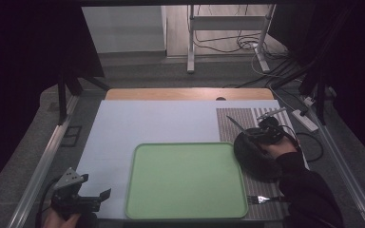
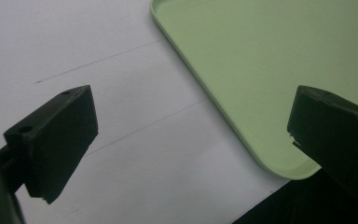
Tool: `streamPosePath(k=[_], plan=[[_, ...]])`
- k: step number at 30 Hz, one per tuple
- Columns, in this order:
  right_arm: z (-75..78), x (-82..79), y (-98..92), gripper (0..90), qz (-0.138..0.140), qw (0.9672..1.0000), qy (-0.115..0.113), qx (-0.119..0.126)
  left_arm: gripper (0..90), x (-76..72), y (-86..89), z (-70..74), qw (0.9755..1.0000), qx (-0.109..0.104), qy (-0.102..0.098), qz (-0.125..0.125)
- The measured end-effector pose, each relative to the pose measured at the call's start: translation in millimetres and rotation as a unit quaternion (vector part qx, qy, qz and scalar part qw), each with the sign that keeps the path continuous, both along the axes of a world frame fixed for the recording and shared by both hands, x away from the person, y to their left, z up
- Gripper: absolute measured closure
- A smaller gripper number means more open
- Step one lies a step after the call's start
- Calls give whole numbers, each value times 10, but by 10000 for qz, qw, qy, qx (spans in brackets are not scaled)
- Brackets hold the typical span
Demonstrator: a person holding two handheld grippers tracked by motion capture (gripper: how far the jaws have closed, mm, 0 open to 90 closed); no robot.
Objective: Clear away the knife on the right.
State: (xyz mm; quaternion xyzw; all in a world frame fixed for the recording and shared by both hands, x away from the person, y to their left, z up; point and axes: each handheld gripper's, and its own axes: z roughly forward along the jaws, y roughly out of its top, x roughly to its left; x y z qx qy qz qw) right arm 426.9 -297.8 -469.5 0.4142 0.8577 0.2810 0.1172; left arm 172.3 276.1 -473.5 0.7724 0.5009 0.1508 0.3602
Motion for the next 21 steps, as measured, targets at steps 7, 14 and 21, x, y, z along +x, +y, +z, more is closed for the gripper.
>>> streamPosePath(k=[7, 14, 21], plan=[[9, -183, 125, 772, 133, 9999, 40, 40, 23, 0, -2, 0, 10000, 12, 2, 0], [74, -409, 258, 772, 259, 9996, 25, 129, 24, 1, 1, -1, 10000, -7, 6, 2], [79, -672, 437, 771, 472, 9986, 96, 208, 25, 3, 2, -1, 10000, -22, 12, 9]])
